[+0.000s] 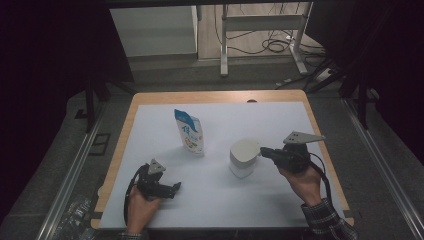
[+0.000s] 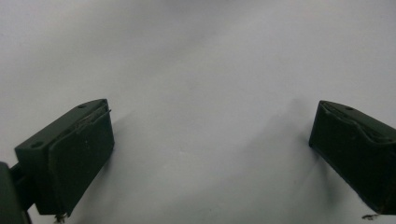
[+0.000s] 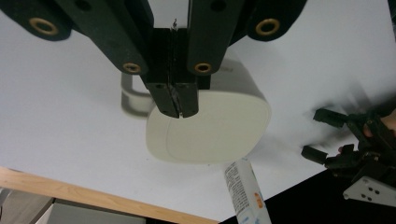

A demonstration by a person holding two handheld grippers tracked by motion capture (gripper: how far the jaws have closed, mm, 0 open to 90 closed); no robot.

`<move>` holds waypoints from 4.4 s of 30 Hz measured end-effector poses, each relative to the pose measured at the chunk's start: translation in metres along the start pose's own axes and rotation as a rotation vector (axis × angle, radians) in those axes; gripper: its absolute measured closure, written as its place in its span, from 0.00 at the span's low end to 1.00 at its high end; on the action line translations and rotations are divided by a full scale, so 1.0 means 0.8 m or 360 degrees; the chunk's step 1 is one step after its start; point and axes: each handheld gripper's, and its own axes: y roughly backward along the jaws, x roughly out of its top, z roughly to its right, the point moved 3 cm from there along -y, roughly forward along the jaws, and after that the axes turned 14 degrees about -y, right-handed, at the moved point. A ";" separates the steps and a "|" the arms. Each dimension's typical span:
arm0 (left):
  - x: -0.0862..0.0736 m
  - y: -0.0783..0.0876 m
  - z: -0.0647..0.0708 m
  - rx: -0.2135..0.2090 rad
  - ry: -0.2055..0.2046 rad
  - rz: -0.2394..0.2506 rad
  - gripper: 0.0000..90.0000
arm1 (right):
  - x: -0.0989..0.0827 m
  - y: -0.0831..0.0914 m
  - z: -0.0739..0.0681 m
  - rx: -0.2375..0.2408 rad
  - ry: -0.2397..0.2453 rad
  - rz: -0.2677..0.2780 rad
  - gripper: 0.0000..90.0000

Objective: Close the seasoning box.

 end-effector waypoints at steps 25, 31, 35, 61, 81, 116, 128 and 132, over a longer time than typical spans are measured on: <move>0.000 0.000 0.000 0.0000 -0.0006 -0.0004 0.00 | -0.073 -0.034 -0.009 0.0012 0.0074 -0.0129 0.96; 0.000 0.000 0.000 0.0000 -0.0006 -0.0004 0.00 | -0.086 -0.047 -0.009 0.0011 0.0095 -0.0162 0.96; 0.000 0.000 0.000 0.0000 -0.0006 -0.0004 0.00 | -0.089 -0.053 -0.010 0.0018 0.0091 -0.0172 0.96; 0.000 0.000 0.000 -0.0001 -0.0006 -0.0004 0.00 | -0.101 -0.076 -0.010 -0.0004 0.0101 -0.0211 0.99; 0.000 0.000 0.000 -0.0001 -0.0007 -0.0004 0.00 | -0.085 -0.101 -0.008 -0.0041 0.0093 -0.0195 0.99; 0.000 0.000 0.000 -0.0001 -0.0006 -0.0004 0.00 | -0.042 -0.153 -0.002 -0.0137 0.0126 -0.0185 0.99; 0.000 0.000 0.000 -0.0001 -0.0007 -0.0005 0.00 | -0.036 -0.164 -0.004 -0.0156 0.0162 -0.0191 0.99; 0.000 0.000 0.000 -0.0001 -0.0007 -0.0005 0.00 | -0.036 -0.163 -0.005 -0.0154 0.0155 -0.0187 0.99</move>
